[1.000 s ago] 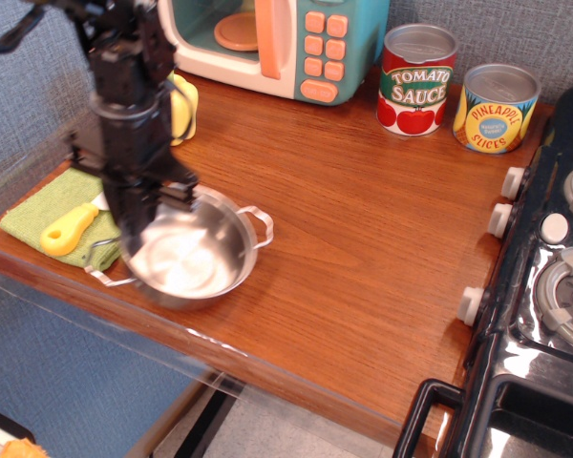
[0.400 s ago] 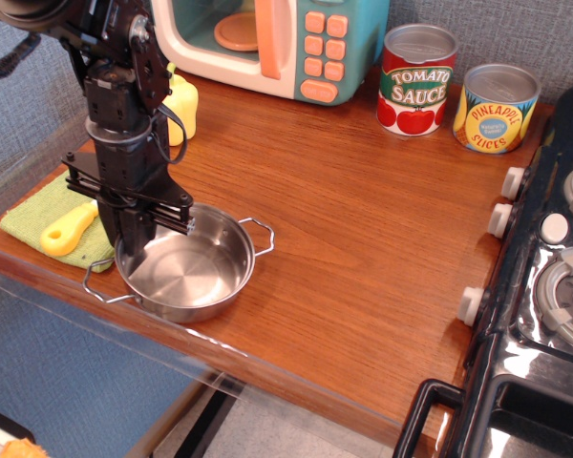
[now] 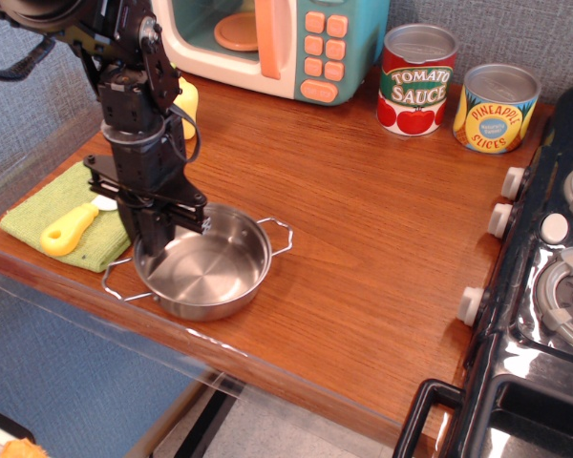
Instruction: Put the pot to the right of the napkin.
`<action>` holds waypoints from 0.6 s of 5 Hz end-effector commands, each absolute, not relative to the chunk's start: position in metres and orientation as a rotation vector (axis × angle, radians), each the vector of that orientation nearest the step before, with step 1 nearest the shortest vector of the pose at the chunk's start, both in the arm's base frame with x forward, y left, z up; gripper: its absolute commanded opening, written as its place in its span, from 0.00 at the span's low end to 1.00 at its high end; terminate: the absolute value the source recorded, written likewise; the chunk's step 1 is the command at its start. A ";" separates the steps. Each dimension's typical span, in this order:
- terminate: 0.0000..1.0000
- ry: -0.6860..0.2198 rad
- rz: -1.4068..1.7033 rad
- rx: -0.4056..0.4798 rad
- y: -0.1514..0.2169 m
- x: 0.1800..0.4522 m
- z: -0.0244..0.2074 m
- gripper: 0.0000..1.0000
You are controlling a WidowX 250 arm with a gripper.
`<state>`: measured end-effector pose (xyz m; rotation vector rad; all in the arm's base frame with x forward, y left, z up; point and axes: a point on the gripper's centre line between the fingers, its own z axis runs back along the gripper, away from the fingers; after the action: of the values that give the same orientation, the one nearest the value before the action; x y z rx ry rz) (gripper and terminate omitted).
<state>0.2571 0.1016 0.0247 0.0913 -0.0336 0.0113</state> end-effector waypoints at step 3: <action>0.00 -0.213 0.001 0.033 0.115 0.248 0.129 1.00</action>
<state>0.2453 0.1090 0.1071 0.0063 -0.1677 -0.0012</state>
